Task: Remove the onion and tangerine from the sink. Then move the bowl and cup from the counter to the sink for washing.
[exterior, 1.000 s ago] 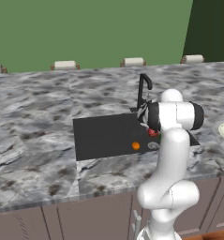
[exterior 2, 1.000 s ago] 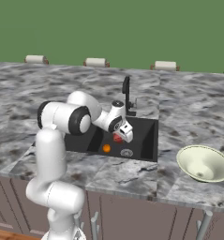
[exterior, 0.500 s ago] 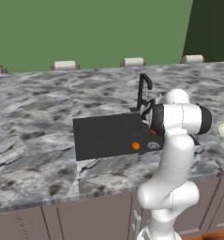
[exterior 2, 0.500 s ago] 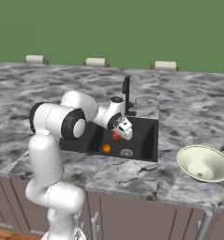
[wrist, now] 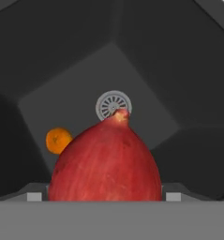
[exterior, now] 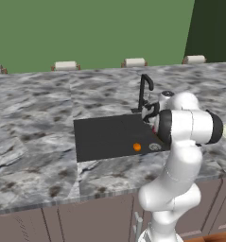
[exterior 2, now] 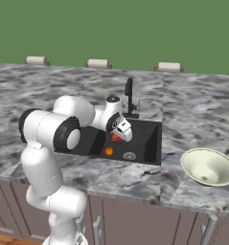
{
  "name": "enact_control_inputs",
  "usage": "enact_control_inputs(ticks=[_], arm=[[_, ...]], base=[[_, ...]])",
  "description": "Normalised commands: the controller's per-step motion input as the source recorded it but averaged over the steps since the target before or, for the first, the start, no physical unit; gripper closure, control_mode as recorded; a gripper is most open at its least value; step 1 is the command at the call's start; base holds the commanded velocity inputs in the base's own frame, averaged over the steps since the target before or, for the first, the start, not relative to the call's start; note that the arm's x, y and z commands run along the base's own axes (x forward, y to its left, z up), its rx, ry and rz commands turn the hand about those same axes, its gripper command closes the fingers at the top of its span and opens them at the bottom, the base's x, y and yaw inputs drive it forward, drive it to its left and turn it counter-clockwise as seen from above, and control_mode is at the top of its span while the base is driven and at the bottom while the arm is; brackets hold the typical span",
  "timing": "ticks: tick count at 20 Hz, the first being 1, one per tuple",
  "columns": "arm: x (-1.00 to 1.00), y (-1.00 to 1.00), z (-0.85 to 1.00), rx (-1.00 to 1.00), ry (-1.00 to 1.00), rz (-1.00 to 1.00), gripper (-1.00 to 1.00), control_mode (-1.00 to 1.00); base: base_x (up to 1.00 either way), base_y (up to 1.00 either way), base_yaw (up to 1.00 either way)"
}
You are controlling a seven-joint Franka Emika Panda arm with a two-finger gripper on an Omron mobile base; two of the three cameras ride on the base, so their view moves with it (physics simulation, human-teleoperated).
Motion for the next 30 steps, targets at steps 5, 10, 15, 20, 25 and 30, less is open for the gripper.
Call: enact_control_inputs(ticks=[5, 10, 15, 20, 25, 30], arm=[[-0.27, 0.23, 0.27, -0.01, 0.0, 0.0, 1.0, -1.0], [-0.26, 0.25, 0.25, -0.01, 0.0, 0.0, 1.0, -1.0], [-0.2, 0.35, 0.15, -0.02, 0.0, 0.01, 1.0, -1.0], [-0.1, 0.5, 0.01, -0.01, -0.04, 0.09, 1.0, -1.0], [-0.06, 0.51, 0.09, -0.01, -0.02, 0.11, 1.0, -1.0], [-0.04, 0.49, 0.19, 0.0, 0.0, 0.13, 1.0, -1.0]], base=[[0.0, 0.0, 0.0], [0.0, 0.0, 0.0], [0.0, 0.0, 0.0], [0.0, 0.0, 0.0], [0.0, 0.0, 0.0], [0.0, 0.0, 0.0]])
